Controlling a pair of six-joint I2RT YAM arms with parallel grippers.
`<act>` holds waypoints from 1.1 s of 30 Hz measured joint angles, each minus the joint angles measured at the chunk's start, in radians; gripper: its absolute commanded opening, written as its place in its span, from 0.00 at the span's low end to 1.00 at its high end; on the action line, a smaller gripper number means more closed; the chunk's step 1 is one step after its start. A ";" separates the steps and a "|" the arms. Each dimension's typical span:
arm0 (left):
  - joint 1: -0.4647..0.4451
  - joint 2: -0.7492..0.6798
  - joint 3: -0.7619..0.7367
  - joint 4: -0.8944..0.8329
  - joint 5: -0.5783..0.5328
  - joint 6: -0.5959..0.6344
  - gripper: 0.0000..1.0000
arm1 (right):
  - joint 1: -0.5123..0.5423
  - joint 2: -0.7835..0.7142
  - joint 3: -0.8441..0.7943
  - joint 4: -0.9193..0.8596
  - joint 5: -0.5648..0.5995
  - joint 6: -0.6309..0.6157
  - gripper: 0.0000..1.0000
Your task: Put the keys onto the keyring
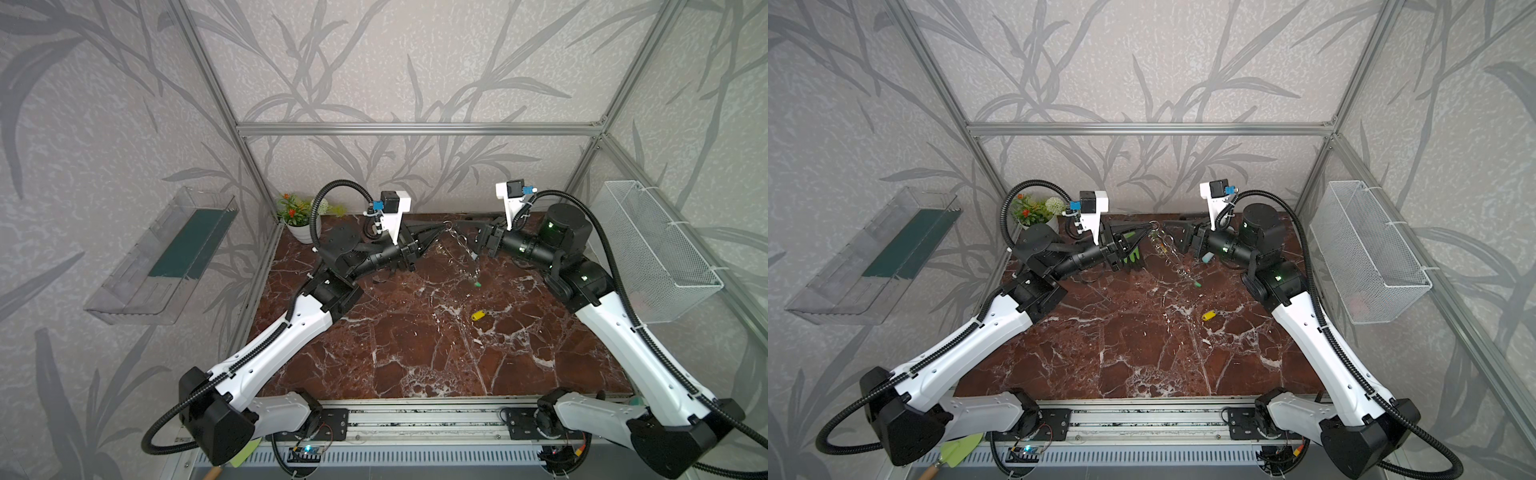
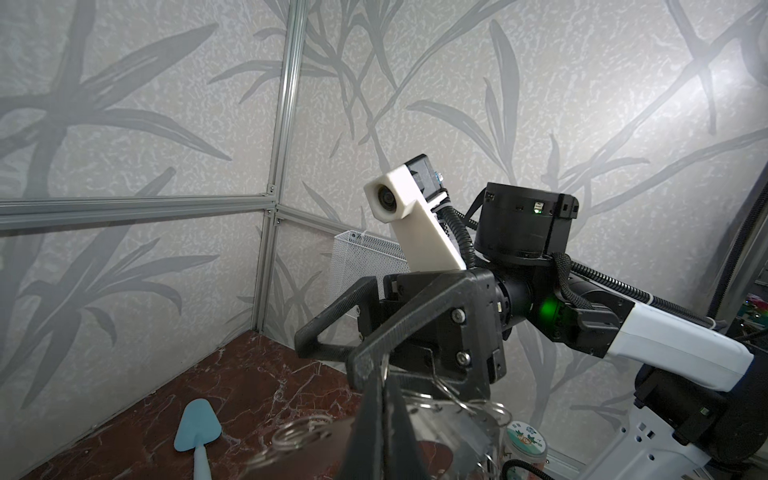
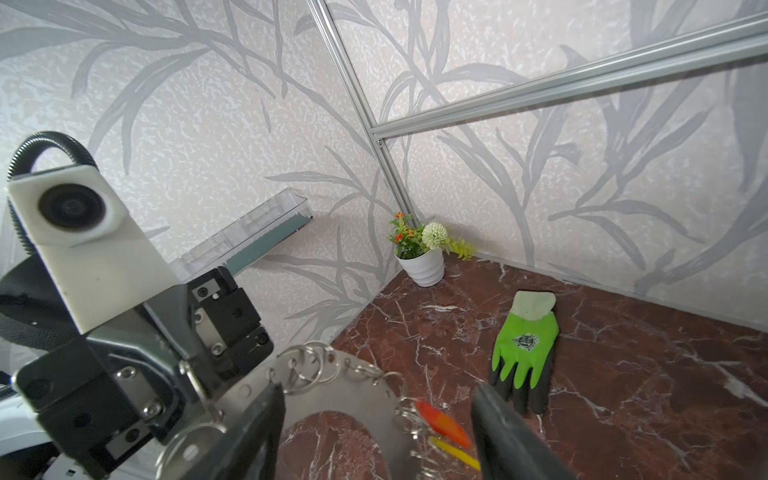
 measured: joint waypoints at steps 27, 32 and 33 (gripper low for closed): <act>-0.057 0.045 -0.069 0.188 -0.128 -0.159 0.00 | -0.032 0.002 0.012 0.051 -0.097 0.086 0.56; -0.063 0.045 -0.069 0.182 -0.129 -0.155 0.00 | -0.030 0.008 0.008 0.076 -0.145 0.106 0.52; -0.064 0.045 -0.069 0.182 -0.129 -0.155 0.00 | -0.029 0.008 0.005 0.086 -0.153 0.110 0.50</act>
